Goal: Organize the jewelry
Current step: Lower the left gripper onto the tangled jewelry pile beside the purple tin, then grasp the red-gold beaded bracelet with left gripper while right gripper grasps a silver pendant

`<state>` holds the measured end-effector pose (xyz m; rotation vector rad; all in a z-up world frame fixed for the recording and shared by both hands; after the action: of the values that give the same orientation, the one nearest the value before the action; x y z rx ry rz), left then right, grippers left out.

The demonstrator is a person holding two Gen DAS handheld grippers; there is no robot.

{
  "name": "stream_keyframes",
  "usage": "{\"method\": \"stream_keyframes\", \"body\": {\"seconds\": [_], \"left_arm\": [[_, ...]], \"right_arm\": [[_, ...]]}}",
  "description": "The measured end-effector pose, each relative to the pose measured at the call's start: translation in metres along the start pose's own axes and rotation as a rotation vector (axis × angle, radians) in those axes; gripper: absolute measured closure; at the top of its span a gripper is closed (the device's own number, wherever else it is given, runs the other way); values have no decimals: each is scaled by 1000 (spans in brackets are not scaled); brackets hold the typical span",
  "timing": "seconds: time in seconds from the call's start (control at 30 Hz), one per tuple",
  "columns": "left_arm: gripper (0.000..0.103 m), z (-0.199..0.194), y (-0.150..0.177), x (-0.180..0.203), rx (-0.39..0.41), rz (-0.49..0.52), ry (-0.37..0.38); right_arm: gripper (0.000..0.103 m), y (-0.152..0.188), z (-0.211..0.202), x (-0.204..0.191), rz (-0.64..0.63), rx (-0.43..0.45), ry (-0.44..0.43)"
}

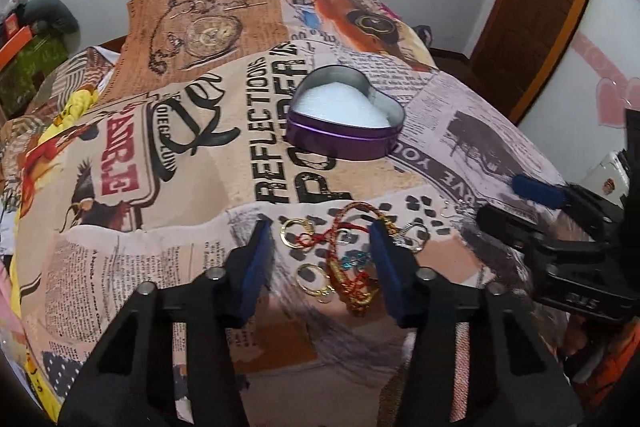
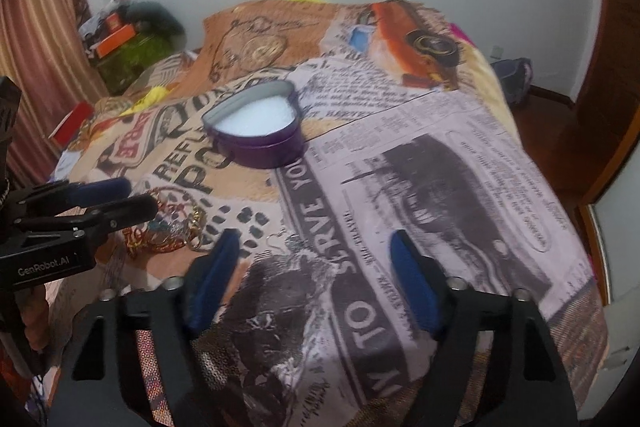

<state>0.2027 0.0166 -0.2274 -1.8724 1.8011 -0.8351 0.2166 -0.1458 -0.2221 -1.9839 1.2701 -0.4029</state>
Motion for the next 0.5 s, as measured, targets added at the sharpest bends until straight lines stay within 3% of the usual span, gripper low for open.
{"method": "stream_keyframes", "body": {"seconds": [0.27,0.5], "left_arm": [[79,3,3,7,-21,23,39],[94,2,3,0,-9,-15,39]], "right_arm": [[73,3,17,-10,-27,-49,-38],[90,6,22,-7,-10,-66,-48]]}}
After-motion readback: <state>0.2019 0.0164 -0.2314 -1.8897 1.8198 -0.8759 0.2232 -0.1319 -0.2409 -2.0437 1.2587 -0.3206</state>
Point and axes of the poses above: each gripper's, at about its wrist camera, not at the fingertips, and z roughly the way its jaws point, x to its right, y to its underside, the point moved 3 cm from there along z, roughly the way its jaws point, and after that the axes turned 5 degrees about x, right-handed, at the moved point
